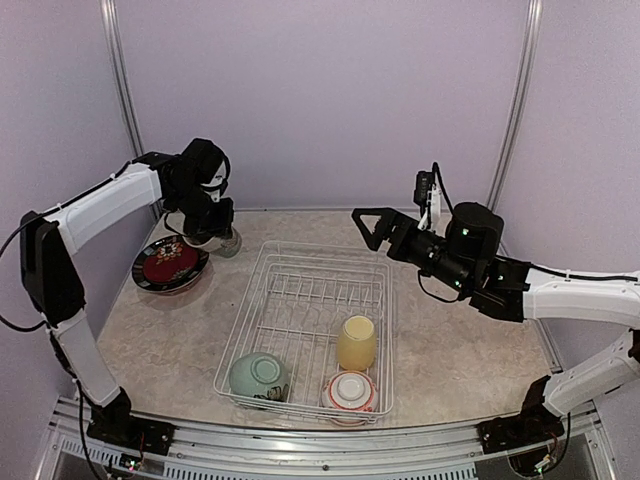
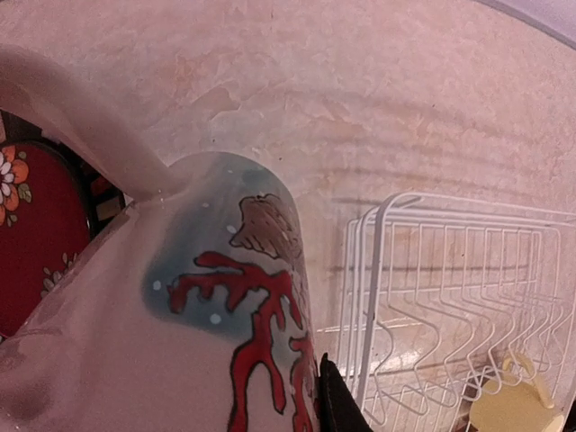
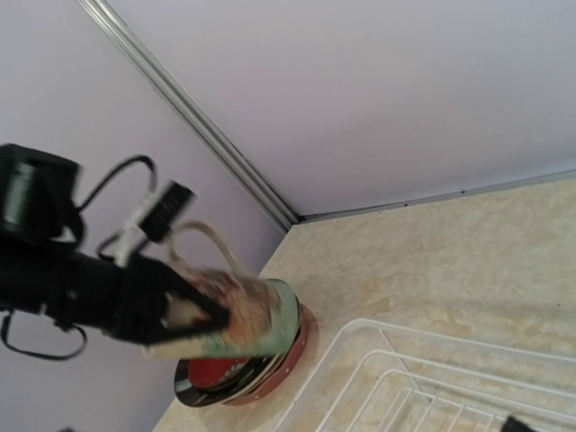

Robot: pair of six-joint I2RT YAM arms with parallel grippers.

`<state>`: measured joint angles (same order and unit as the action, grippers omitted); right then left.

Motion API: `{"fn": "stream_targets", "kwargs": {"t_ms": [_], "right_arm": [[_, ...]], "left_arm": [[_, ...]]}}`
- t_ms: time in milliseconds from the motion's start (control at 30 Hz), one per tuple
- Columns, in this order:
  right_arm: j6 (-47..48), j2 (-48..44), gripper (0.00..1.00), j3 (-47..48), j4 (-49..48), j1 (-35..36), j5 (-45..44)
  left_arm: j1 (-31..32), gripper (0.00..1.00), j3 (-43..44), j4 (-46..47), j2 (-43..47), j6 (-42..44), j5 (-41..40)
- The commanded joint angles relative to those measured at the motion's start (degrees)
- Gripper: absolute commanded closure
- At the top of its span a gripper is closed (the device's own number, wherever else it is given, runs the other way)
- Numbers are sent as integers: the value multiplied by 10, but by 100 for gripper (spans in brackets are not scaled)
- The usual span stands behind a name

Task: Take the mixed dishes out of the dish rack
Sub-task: Place the cup at the center of the board.

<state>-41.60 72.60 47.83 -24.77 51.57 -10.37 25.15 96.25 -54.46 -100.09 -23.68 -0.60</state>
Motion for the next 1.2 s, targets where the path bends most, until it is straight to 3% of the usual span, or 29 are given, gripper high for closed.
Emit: {"fn": "stream_targets", "kwargs": {"t_ms": [0, 400, 1167], "right_arm": [[3, 4, 0, 7, 15, -3, -5], [-6, 10, 0, -1, 6, -4, 1], [-9, 21, 0, 3, 3, -4, 10]], "left_arm": [[13, 100, 58, -35, -21, 30, -46], [21, 100, 71, -49, -107, 40, -71], [13, 92, 89, -69, -171, 31, -57]]}}
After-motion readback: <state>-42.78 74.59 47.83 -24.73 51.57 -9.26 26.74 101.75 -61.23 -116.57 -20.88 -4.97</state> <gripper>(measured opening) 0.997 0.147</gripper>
